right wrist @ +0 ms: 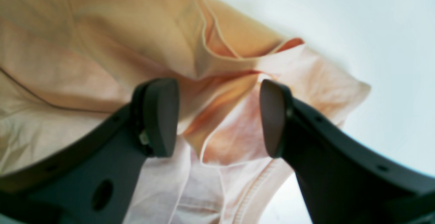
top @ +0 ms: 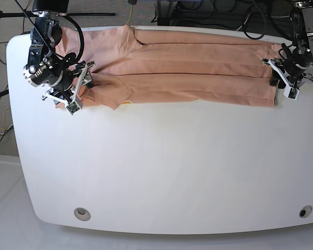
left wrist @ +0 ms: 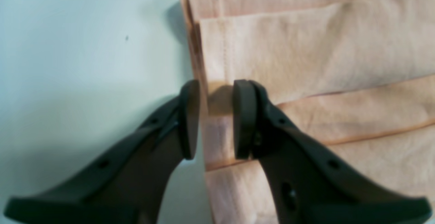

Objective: Fold the T-shirt properly
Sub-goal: 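Lower the folded hem with both grippers and hold it flat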

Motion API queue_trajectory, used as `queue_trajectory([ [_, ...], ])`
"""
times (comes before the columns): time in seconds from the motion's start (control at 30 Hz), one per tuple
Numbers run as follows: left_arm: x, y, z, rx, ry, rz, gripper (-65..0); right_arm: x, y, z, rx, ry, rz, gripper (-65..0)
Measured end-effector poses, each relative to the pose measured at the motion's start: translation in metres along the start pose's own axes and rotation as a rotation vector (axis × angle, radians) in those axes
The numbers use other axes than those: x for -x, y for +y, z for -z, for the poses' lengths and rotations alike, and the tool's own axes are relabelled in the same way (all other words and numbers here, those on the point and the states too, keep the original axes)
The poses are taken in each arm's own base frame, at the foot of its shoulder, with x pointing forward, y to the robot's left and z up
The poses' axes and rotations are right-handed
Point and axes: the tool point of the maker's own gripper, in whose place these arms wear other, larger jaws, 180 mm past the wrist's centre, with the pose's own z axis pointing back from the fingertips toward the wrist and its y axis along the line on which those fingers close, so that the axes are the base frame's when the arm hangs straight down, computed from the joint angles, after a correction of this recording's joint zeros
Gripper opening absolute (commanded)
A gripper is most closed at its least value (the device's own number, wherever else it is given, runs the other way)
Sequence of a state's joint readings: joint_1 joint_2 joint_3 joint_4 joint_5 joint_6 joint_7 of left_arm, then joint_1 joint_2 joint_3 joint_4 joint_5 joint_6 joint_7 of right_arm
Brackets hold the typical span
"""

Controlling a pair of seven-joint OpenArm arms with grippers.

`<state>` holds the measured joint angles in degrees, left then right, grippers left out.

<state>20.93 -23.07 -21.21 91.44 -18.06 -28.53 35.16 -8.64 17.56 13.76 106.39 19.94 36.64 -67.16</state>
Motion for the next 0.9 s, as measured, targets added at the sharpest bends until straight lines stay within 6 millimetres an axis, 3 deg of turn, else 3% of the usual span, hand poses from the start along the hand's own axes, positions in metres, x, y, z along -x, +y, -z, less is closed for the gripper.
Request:
queue_trajectory([
  [0.2, -0.003, 0.001, -0.001, -0.001, -0.015, 0.001, -40.2, -0.002, 0.0, 0.0, 0.001, -0.006, 0.001, -30.3],
  [0.4, -0.007, 0.004, -0.002, -0.009, -0.029, 0.002, -39.8, -0.007, -0.002, 0.0, 0.004, -0.02, 0.0, -32.4],
  [0.47, -0.008, 0.004, -0.002, -0.009, -0.031, 0.003, -42.1, -0.007, -0.002, 0.0, 0.005, -0.02, 0.0, -35.8],
  [0.67, -0.003, 0.003, -0.001, -0.008, -0.007, 0.001, -63.8, -0.005, -0.001, 0.001, -0.001, -0.014, -0.005, -61.8],
  [0.7, -0.002, 0.003, -0.001, -0.008, -0.002, 0.001, -64.4, -0.004, 0.0, 0.001, -0.002, -0.013, -0.005, -64.9],
  [0.9, 0.004, 0.003, -0.001, -0.01, 0.022, -0.003, -64.7, -0.002, 0.001, 0.001, -0.006, -0.01, -0.01, -65.0],
])
